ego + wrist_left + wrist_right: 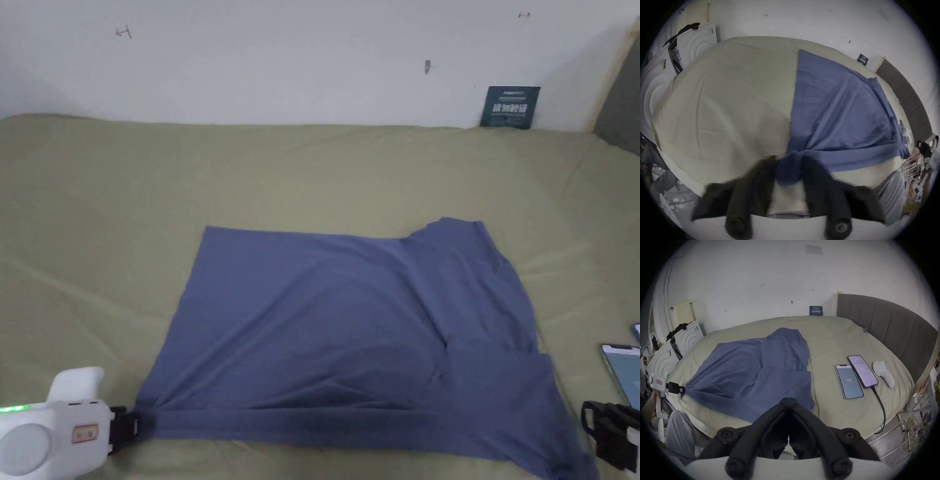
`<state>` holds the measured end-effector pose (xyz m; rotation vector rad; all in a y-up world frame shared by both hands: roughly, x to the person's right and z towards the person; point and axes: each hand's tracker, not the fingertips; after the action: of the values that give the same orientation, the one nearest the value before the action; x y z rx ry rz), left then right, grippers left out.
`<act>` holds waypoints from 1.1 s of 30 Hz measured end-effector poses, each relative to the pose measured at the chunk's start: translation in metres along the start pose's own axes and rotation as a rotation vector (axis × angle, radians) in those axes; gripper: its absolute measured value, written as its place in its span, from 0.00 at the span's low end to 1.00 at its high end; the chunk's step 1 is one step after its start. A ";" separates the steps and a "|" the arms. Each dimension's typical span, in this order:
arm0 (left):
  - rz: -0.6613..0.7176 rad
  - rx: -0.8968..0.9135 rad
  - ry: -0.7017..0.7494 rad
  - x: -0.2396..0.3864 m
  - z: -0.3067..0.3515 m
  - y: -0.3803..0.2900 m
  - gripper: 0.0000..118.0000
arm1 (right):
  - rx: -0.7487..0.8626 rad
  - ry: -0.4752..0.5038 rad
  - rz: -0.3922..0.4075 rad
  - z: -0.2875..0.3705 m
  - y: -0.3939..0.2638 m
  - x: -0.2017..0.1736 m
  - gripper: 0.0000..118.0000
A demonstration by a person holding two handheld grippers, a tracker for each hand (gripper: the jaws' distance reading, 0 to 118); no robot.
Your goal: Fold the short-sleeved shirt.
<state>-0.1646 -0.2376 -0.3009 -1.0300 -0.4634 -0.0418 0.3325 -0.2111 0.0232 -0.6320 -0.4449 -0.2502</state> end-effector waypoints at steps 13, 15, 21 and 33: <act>-0.017 -0.005 0.056 0.009 -0.003 0.002 0.02 | -0.224 0.041 0.000 -0.041 -0.038 0.030 0.97; -0.016 -0.006 0.057 0.008 -0.003 0.003 0.02 | -0.207 0.022 -0.002 -0.041 -0.039 0.032 0.73; -0.009 -0.002 0.042 0.004 -0.002 0.008 0.02 | -0.195 0.039 -0.020 -0.034 -0.027 0.037 0.04; -0.056 0.062 0.007 0.014 0.005 0.081 0.02 | -0.108 0.045 0.036 -0.049 0.077 0.016 0.04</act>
<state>-0.1333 -0.1880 -0.3595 -0.9561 -0.4842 -0.0812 0.3902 -0.1825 -0.0439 -0.7377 -0.3778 -0.2551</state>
